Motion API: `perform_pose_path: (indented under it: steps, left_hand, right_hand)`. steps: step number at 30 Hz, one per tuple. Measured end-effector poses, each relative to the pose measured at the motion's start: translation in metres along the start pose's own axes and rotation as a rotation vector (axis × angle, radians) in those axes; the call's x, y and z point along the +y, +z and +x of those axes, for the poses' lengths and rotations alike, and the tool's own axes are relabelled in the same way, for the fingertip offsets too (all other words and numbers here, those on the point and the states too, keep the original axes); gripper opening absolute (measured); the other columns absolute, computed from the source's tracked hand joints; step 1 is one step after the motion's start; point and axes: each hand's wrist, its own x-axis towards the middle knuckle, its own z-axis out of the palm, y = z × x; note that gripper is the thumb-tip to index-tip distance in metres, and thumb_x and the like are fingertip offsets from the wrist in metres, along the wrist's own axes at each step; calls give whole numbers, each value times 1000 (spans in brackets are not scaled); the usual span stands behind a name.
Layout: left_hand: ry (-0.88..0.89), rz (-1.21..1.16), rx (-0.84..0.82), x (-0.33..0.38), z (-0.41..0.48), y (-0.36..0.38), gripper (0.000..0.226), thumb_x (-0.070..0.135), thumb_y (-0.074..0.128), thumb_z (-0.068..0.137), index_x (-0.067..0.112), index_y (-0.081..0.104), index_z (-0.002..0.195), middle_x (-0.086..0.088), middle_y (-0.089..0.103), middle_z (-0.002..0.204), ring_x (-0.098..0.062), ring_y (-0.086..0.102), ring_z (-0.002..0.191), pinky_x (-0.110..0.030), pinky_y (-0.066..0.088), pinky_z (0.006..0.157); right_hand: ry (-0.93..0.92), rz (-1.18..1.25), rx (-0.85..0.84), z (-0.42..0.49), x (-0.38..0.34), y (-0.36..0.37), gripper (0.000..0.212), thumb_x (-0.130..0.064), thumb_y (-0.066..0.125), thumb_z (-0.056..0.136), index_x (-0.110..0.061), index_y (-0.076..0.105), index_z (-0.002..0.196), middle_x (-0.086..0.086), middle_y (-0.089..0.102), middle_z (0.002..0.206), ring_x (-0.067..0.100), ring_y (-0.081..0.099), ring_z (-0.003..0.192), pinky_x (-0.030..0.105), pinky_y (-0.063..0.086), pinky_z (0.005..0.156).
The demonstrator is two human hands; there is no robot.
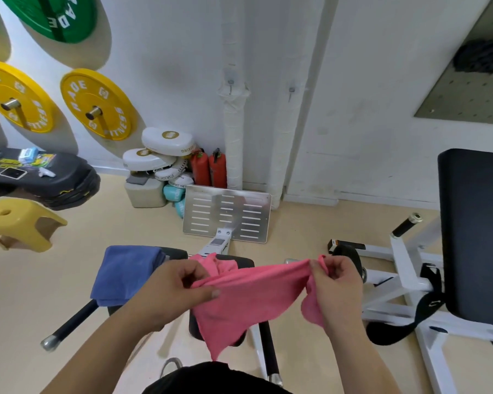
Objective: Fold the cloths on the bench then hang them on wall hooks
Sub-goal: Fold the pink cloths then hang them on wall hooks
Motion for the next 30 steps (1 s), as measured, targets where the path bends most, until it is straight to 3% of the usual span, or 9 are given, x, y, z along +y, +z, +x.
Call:
perform_pose_path:
  steps: [3, 7, 10, 13, 16, 19, 21, 26, 30]
  left_hand:
    - [-41, -283, -12, 7, -1, 5, 38, 38, 91, 71, 9, 70, 83, -18, 67, 85, -18, 63, 77, -33, 50, 73]
    - [-77, -542, 17, 21, -5, 20, 32, 38, 83, 83, 12, 79, 100, -24, 74, 107, -27, 70, 97, -49, 55, 96]
    - [-116, -629, 53, 27, -10, 32, 42, 48, 77, 85, 9, 78, 101, -22, 75, 108, -38, 67, 116, -56, 48, 109]
    - [-96, -605, 42, 30, -14, 43, 55, 53, 70, 87, -2, 69, 82, -34, 66, 94, -44, 68, 94, -71, 44, 104]
    - [-85, -564, 99, 38, -19, 57, 32, 30, 60, 102, 14, 75, 79, -17, 66, 76, -27, 62, 79, -60, 51, 101]
    - [-46, -479, 142, 41, -21, 65, 25, 22, 59, 103, 11, 77, 89, -14, 62, 71, -17, 56, 68, -42, 59, 76]
    - [-26, -490, 208, 44, -24, 65, 19, 16, 65, 99, 16, 82, 91, -11, 73, 74, -12, 62, 66, -22, 55, 64]
    - [-47, -542, 320, 41, -28, 62, 24, 10, 71, 94, 27, 85, 87, -4, 80, 84, -14, 75, 79, -21, 60, 73]
    - [-35, -492, 262, 47, -30, 67, 27, 14, 60, 102, 29, 82, 100, 6, 81, 90, -10, 76, 90, -16, 57, 76]
  right_hand:
    - [0, -43, -15, -8, 2, 7, 7, -15, 71, 93, -15, 65, 91, -4, 67, 73, 4, 62, 64, 16, 47, 61]
    - [-2, -74, -40, -14, -2, 16, 11, -34, 71, 94, -24, 71, 88, -16, 71, 67, -1, 63, 60, 28, 49, 65]
    - [34, 12, -100, -22, -12, 20, 11, -28, 67, 96, -23, 73, 88, -11, 74, 72, 5, 67, 70, 30, 54, 70]
    - [16, 74, -187, -34, -22, 27, 19, -17, 60, 101, -16, 70, 84, -11, 67, 66, 9, 58, 66, 33, 47, 67]
    - [32, 119, -324, -50, -31, 36, 20, -17, 59, 102, -13, 70, 86, -5, 70, 70, 11, 60, 68, 29, 48, 66]
    - [24, 124, -462, -69, -35, 44, 12, -17, 68, 98, -14, 74, 87, 2, 77, 79, 9, 68, 73, 26, 53, 70]
    - [17, 127, -471, -76, -36, 47, 9, -13, 71, 95, -15, 75, 87, 3, 78, 83, 11, 72, 78, 27, 56, 76]
    - [-50, 24, -432, -74, -33, 44, 15, -18, 74, 94, -26, 74, 81, -4, 77, 83, 15, 73, 83, 32, 59, 79]
    - [-131, -53, -472, -79, -33, 45, 13, -14, 74, 92, -24, 73, 84, -9, 76, 85, 7, 70, 84, 18, 53, 74]
